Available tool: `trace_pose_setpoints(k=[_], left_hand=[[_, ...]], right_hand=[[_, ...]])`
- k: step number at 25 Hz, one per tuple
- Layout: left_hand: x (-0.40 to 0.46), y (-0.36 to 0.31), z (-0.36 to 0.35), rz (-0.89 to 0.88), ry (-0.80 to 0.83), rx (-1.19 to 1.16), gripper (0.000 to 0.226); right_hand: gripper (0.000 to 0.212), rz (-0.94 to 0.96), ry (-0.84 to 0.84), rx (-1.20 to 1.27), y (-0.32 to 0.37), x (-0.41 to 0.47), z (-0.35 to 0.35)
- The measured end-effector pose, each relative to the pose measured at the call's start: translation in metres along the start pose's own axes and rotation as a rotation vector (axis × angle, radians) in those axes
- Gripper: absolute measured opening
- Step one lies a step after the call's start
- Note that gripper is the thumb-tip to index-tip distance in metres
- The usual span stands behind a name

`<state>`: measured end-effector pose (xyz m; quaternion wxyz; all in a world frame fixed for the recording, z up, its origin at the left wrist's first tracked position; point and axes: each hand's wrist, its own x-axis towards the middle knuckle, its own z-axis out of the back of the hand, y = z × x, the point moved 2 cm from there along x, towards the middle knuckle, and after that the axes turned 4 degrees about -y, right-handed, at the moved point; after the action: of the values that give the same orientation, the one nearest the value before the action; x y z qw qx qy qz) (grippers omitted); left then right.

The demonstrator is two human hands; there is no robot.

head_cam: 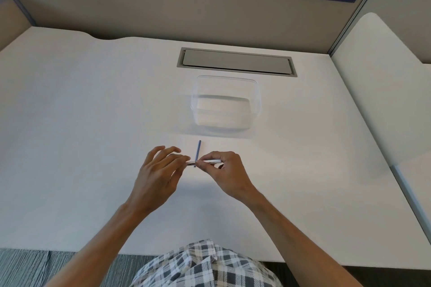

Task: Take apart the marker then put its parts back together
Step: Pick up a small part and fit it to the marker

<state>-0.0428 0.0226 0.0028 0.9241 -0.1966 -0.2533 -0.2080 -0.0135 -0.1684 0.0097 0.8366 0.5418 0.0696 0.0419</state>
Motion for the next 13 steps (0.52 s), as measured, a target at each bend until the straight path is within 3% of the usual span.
trace_pose_setpoints(k=[6,9,13], left_hand=[[-0.003,-0.002,0.001,0.062,0.053,-0.023,0.027],[-0.003,0.003,0.003,0.082,0.043,-0.003,0.027],[-0.008,0.009,0.005,0.086,0.057,0.034,0.029]], right_hand=[[0.020,-0.047,0.071,0.116,0.001,0.003,-0.007],[0.030,-0.112,-0.075,0.149,-0.005,0.015,-0.004],[0.014,-0.088,-0.168,-0.250,-0.012,0.034,-0.008]])
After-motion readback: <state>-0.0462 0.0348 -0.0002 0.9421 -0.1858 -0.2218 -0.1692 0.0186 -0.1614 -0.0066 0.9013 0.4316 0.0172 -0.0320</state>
